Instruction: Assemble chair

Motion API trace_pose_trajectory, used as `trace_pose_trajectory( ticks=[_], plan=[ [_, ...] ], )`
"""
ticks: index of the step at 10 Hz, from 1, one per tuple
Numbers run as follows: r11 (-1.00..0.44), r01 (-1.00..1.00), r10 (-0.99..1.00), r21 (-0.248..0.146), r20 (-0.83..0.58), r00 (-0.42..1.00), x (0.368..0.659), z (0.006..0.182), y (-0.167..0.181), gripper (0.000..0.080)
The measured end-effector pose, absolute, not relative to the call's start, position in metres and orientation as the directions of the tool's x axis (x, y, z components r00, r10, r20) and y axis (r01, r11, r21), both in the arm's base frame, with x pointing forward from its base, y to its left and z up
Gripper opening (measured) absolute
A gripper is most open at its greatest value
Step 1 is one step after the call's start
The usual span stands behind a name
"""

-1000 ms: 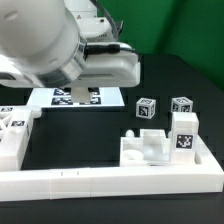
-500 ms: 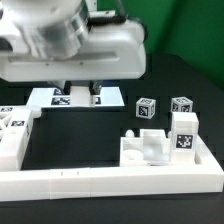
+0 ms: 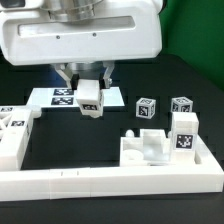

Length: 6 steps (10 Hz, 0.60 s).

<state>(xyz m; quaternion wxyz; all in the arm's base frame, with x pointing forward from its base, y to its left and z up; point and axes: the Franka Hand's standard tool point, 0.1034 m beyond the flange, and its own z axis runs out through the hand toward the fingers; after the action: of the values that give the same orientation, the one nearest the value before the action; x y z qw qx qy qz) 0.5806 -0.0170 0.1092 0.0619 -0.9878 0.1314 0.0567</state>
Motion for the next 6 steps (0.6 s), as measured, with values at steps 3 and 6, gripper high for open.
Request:
trace_pose_trajectory(
  ticks=[3,6],
  plan=[
    [-0.969,-0.229,-0.234,-0.096,0.044,0.971,0.601,0.121,-0.011,0.0294],
    [-0.971,-0.210,-0.218,-0.115,0.054,0.975,0.625,0.146,0.000,0.0294]
  ],
)
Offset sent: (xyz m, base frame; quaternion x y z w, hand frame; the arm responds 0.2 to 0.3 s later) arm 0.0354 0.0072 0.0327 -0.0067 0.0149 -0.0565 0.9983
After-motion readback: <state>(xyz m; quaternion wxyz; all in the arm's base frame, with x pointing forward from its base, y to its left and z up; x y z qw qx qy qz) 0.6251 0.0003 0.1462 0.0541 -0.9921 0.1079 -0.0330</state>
